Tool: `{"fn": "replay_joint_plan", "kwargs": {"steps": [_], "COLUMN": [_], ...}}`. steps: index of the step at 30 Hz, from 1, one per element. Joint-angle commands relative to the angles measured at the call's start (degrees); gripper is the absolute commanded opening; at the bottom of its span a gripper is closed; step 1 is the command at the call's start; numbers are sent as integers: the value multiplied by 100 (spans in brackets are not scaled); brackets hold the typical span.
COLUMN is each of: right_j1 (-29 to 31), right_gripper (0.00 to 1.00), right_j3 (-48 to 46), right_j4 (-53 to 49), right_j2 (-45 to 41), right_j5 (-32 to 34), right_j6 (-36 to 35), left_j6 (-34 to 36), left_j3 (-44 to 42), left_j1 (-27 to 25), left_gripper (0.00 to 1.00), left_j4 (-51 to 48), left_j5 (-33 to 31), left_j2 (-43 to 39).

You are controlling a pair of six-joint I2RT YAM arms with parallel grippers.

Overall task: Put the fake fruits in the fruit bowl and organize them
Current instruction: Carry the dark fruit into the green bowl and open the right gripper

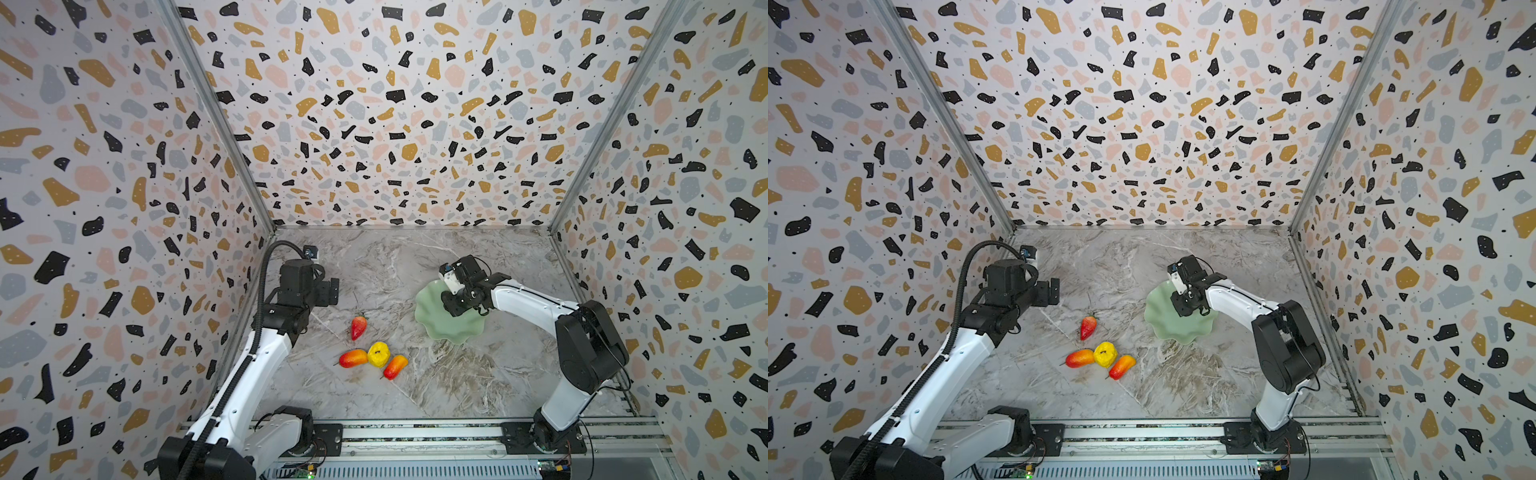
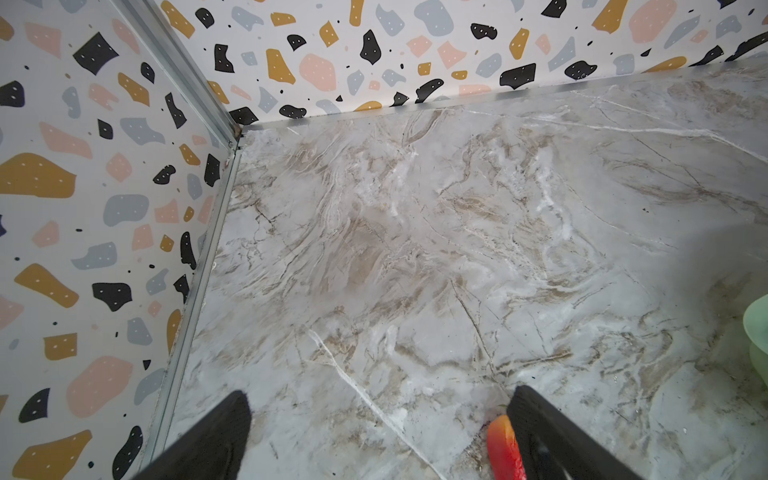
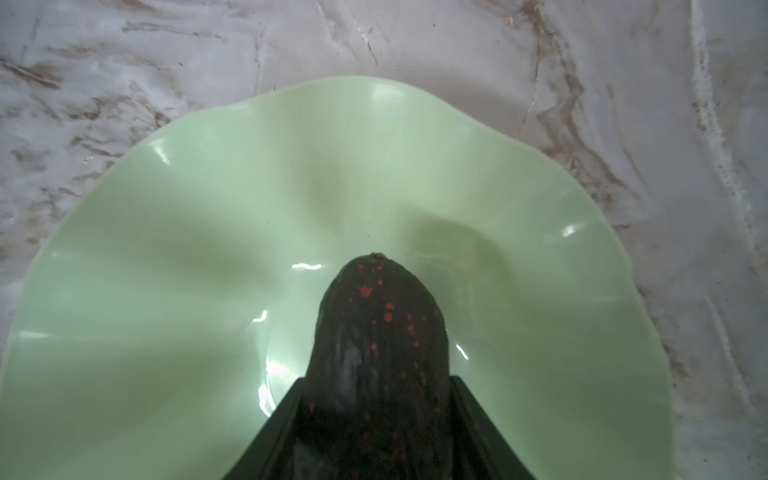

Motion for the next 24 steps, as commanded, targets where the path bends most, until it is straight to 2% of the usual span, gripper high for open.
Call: {"fn": "replay_joint_plan", "kwargs": {"steps": [1,13,15,19,24], "right_j1": [13,17,13,69,265], "right_gripper": [40,46,52,74,87], "right_j3": [-36,-171,-153,-56,496], "right_j4": [203,465,433,270,-136], "right_j2": [74,374,345,202,24], "right_j5": [-119,-182,-166,6,410], "right_j6": [123,153,158,59,-183], "left_j6": [98,101,102,103,104], "left_j3": [-55,-57,-66,-66,-66], "left_j1": [49,67,67,76,84], "left_gripper": [100,100,100,99,100], "left_j4": [165,171,172,168,169], "left_j5": [11,28,22,10,27], "left_j2": [-13,-75,-92,-97,-119]}}
